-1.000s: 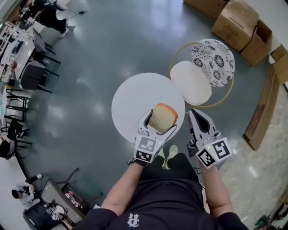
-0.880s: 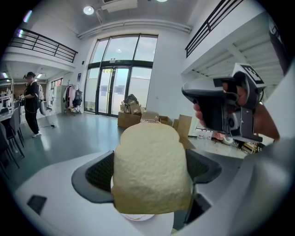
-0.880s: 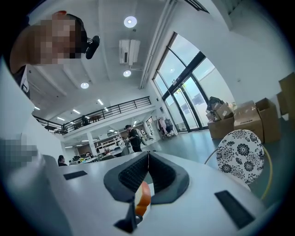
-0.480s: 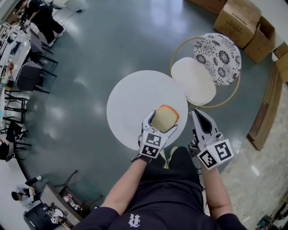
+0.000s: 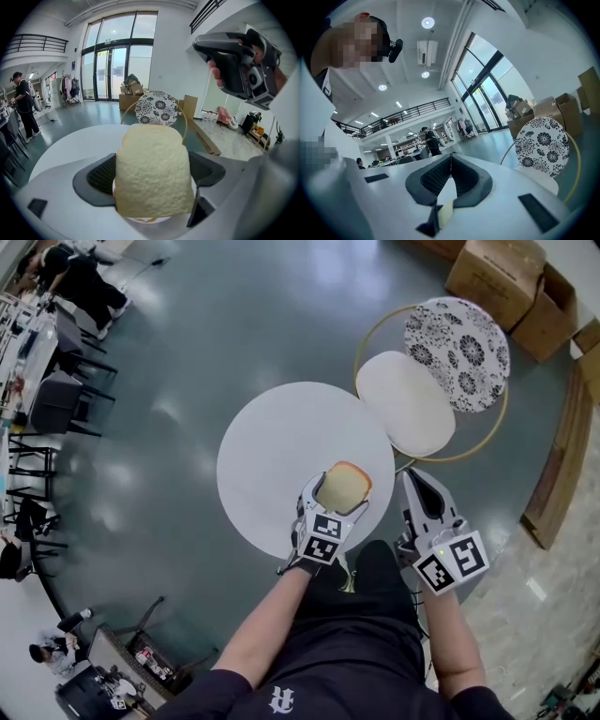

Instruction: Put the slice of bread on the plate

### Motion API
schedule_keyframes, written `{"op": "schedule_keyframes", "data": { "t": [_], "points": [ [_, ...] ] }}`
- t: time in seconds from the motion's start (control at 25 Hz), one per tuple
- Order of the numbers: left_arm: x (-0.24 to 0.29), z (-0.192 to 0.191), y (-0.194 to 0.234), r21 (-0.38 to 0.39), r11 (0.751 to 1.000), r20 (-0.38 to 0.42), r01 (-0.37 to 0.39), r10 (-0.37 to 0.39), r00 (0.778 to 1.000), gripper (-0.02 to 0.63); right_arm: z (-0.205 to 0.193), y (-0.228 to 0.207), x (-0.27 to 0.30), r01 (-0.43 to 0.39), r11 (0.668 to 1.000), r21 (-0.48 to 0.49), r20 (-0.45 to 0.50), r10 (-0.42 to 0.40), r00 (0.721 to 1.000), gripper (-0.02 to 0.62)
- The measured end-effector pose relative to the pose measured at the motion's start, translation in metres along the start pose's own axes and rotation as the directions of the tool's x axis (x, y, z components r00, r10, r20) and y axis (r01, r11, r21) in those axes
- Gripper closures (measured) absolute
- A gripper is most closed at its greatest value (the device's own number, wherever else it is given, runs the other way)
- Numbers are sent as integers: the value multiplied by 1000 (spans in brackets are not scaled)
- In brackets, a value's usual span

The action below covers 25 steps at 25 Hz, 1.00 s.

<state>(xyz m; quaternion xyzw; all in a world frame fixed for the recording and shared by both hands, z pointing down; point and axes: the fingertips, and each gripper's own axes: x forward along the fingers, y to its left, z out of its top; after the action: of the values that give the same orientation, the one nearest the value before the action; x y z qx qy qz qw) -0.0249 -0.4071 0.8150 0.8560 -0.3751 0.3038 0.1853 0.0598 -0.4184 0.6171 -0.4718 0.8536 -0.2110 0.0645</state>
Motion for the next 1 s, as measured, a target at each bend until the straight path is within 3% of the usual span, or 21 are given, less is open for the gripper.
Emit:
{"op": "schedule_keyframes", "data": {
  "t": [0.28,1.0],
  "points": [
    [16,-20,3,-15,1000,-64,5,-6,998,114,-9,-2,5,0,1000,8,-7,0,1000,589],
    [28,-28,5,23,1000,-116,19,-16,993,112,-3,-8,3,22,1000,20,-30,-22,999,589]
  ]
}}
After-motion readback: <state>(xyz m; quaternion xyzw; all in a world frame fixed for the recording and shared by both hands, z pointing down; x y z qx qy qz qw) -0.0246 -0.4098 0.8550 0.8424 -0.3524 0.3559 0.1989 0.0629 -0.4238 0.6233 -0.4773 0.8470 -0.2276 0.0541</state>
